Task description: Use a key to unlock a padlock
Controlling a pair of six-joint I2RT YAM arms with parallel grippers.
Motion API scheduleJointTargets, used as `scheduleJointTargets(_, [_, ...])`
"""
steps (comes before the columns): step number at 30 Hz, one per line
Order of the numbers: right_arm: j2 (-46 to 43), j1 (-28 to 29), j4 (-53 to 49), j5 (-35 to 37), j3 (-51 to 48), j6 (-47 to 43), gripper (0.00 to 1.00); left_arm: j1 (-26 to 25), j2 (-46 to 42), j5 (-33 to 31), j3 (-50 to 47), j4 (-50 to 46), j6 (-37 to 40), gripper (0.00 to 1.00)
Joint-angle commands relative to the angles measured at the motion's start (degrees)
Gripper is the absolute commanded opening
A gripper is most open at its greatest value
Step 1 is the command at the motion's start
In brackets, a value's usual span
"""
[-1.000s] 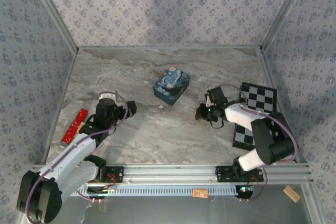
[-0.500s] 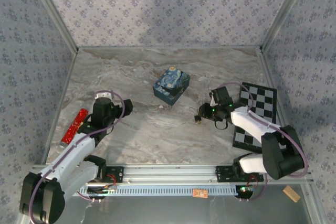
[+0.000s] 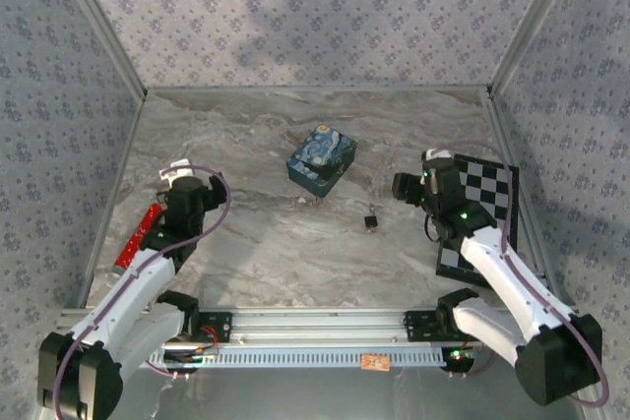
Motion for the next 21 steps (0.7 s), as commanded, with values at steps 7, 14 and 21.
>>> scheduleJointTargets(7, [1.5,-8.0,23.5,10.5,-9.7,-13.9,0.99,4.4,10.5,-7.1,-5.6,28.8,21.1,1.0])
scheduleJointTargets(14, [16.8,-11.0,45.0,12.9,-15.5,-18.4,0.99,12.0,26.6,8.2,-6.1,39.7,22.3,1.0])
scheduleJointTargets(21, [30.0,-12.1,65.5,7.9,-19.9,-22.7,0.99,13.6,29.4,17.4,-5.6,41.9,24.1,1.0])
